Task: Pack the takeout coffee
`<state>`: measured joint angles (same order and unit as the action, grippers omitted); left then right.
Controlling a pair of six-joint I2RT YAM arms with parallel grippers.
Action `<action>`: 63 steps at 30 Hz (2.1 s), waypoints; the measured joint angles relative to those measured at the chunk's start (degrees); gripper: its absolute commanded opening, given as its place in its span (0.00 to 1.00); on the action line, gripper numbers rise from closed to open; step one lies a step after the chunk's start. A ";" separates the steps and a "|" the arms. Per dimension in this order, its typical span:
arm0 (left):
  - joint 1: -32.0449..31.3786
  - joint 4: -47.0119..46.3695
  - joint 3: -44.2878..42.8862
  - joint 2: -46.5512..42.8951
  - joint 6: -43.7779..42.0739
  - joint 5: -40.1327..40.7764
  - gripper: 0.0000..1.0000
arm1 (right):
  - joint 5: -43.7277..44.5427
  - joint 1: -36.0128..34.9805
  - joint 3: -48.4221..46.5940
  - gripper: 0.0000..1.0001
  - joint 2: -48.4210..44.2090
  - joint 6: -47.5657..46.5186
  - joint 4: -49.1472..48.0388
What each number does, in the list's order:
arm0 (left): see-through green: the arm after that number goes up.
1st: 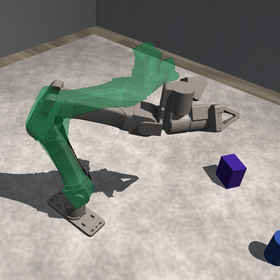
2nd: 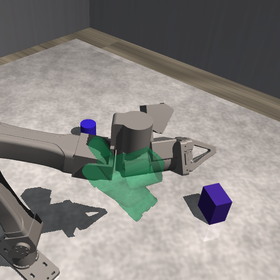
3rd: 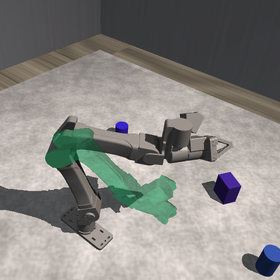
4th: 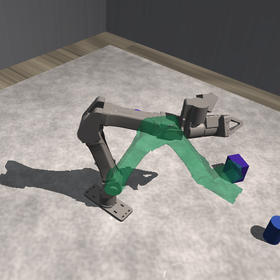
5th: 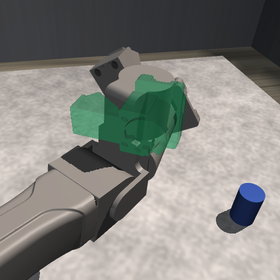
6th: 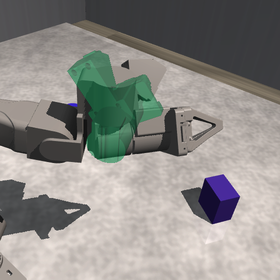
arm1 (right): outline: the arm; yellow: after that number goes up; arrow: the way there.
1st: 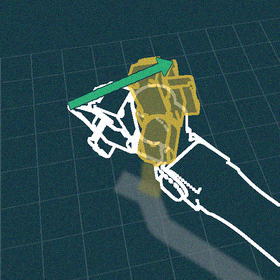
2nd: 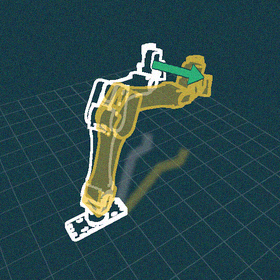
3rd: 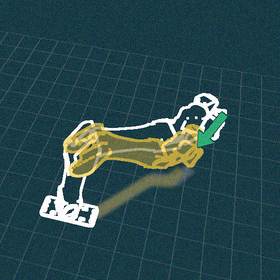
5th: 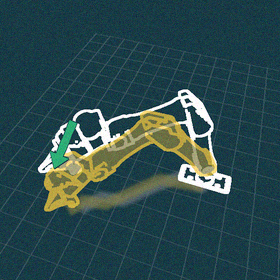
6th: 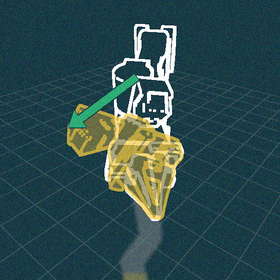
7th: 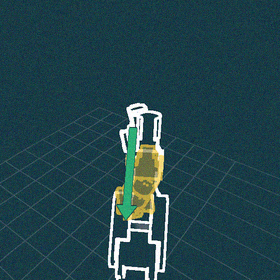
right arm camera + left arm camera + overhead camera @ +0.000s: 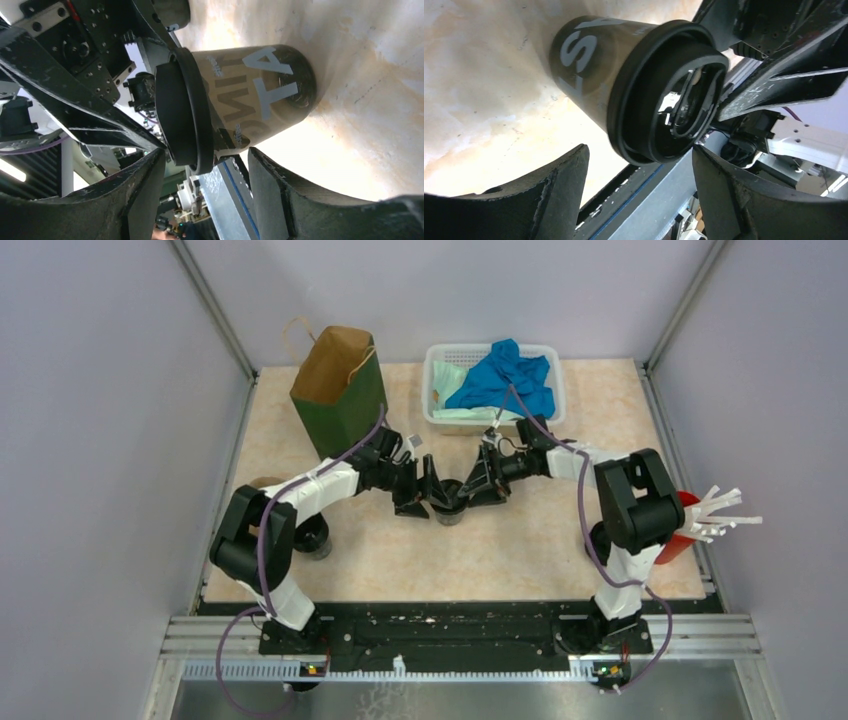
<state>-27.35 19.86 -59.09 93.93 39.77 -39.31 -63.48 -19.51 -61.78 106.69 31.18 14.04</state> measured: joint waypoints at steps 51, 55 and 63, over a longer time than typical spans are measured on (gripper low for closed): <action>3.34 -5.31 1.11 2.91 -3.23 -0.76 0.67 | -2.56 0.44 0.83 0.66 4.31 7.39 -12.79; 3.39 -5.44 1.07 2.58 -3.34 -0.42 0.68 | 0.26 0.28 0.31 0.81 3.17 7.02 -10.23; 3.34 -3.67 0.17 2.60 -3.78 0.02 0.68 | 3.58 -0.37 -5.73 0.72 2.40 3.34 -2.54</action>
<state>-24.01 16.19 -58.92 96.53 35.99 -39.29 -59.90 -19.88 -67.51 109.10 34.52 11.51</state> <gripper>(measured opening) 0.679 0.777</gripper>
